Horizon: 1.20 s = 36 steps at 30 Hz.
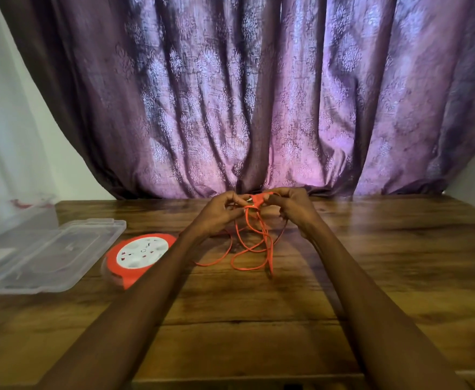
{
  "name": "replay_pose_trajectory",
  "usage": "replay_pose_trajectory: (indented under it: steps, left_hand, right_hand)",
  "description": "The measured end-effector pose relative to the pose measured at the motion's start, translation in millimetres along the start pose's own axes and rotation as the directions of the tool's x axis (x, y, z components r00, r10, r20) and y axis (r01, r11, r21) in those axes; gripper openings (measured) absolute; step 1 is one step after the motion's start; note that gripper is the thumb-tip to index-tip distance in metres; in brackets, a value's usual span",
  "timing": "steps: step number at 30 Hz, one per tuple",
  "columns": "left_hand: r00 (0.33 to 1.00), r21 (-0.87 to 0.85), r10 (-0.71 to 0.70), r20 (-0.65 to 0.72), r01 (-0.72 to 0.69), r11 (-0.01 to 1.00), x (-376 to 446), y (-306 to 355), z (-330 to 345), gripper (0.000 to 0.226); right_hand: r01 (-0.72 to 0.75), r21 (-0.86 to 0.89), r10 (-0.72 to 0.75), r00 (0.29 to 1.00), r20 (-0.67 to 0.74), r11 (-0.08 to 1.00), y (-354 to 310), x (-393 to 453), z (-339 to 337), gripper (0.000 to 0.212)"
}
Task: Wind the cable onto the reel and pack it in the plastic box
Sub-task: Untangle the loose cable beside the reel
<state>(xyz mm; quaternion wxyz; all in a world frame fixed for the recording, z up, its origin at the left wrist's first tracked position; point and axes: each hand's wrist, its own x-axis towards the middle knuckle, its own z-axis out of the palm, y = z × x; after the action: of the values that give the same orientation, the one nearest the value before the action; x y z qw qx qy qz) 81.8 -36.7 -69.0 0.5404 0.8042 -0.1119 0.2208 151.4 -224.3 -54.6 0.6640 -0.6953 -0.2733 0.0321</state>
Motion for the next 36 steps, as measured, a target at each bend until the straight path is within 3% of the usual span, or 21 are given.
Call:
replay_pose_trajectory:
  steps: [3, 6, 8, 10, 12, 13, 15, 18, 21, 23, 25, 28, 30, 32, 33, 36]
  left_hand:
    - [1.000, 0.018, -0.010, -0.019, 0.010, 1.000, 0.7, -3.1, -4.3, 0.016]
    - [0.997, 0.062, -0.017, -0.069, 0.021, 0.998, 1.8, -7.1, -8.2, 0.016]
    - [0.993, 0.063, -0.024, -0.113, 0.031, 0.998, 2.4, -8.5, -10.5, 0.013]
    - [0.985, 0.053, -0.048, -0.166, 0.057, 0.997, 5.4, -10.6, -12.5, 0.015]
    - [0.972, 0.046, -0.100, -0.214, 0.113, 0.993, 8.1, -12.5, -14.4, 0.018]
    - [0.964, 0.047, -0.132, -0.231, 0.147, 0.988, 9.2, -13.5, -15.0, 0.020]
    - [0.952, 0.076, -0.175, -0.252, 0.200, 0.977, 10.3, -16.2, -15.5, 0.024]
    - [0.947, 0.099, -0.197, -0.255, 0.228, 0.969, 9.8, -20.1, -14.2, 0.025]
    - [0.945, 0.072, -0.219, -0.242, 0.242, 0.968, 9.6, -20.4, -11.4, 0.027]
    - [0.946, 0.048, -0.233, -0.226, 0.249, 0.967, 10.9, -20.3, -10.2, 0.028]
    - [0.947, 0.043, -0.235, -0.217, 0.250, 0.967, 12.1, -20.5, -10.2, 0.028]
    - [0.956, 0.066, -0.205, -0.207, 0.223, 0.973, 13.2, -18.7, -9.9, 0.026]
    - [0.958, 0.066, -0.190, -0.214, 0.208, 0.976, 14.0, -16.4, -9.3, 0.028]
    - [0.963, 0.066, -0.164, -0.211, 0.182, 0.981, 13.5, -13.6, -9.5, 0.032]
    - [0.966, 0.065, -0.152, -0.207, 0.169, 0.983, 12.6, -13.2, -10.1, 0.033]
    - [0.965, 0.055, -0.142, -0.223, 0.157, 0.986, 11.1, -15.5, -12.2, 0.037]
  right_hand:
    - [-0.013, 0.291, 0.058, 0.987, -0.147, 0.957, -1.9, -1.9, 7.6, 0.011]
    - [-0.029, 0.370, 0.147, 0.945, -0.293, 0.928, -1.7, 0.3, 1.5, 0.018]
    - [-0.064, 0.275, 0.160, 0.927, -0.340, 0.959, 4.3, 4.2, -9.3, 0.025]
    - [-0.120, -0.010, 0.109, 0.931, -0.348, 0.993, 14.2, 7.9, -21.7, 0.022]
    - [-0.186, -0.306, 0.097, 0.954, -0.285, 0.934, 22.2, 6.0, -28.7, 0.019]
    - [-0.215, -0.345, 0.131, 0.959, -0.250, 0.914, 27.0, 5.1, -30.1, 0.021]
    - [-0.260, -0.246, 0.220, 0.959, -0.179, 0.934, 36.3, 3.4, -27.1, 0.030]
    - [-0.251, -0.190, 0.233, 0.966, -0.112, 0.949, 50.1, 3.0, -18.1, 0.041]
    - [-0.275, -0.363, 0.260, 0.961, -0.090, 0.890, 60.0, 4.1, -19.6, 0.037]
    - [-0.180, -0.603, 0.161, 0.983, -0.086, 0.777, 53.4, 7.0, -27.2, 0.025]
    - [-0.004, -0.589, -0.006, 1.000, -0.016, 0.808, 40.4, 12.0, -27.7, 0.020]
    - [0.073, -0.355, -0.030, 0.992, 0.125, 0.932, 11.4, 7.0, -3.3, 0.057]
    - [0.115, -0.445, -0.019, 0.977, 0.214, 0.888, 4.8, 3.0, 16.0, 0.066]
    - [0.242, -0.698, -0.116, 0.968, 0.223, 0.674, 5.9, 3.6, 22.6, 0.047]
    - [0.269, -0.730, -0.162, 0.963, 0.215, 0.629, 6.4, 3.7, 21.4, 0.035]
    - [0.257, -0.547, -0.166, 0.963, 0.212, 0.797, 10.0, 5.5, 10.6, 0.022]
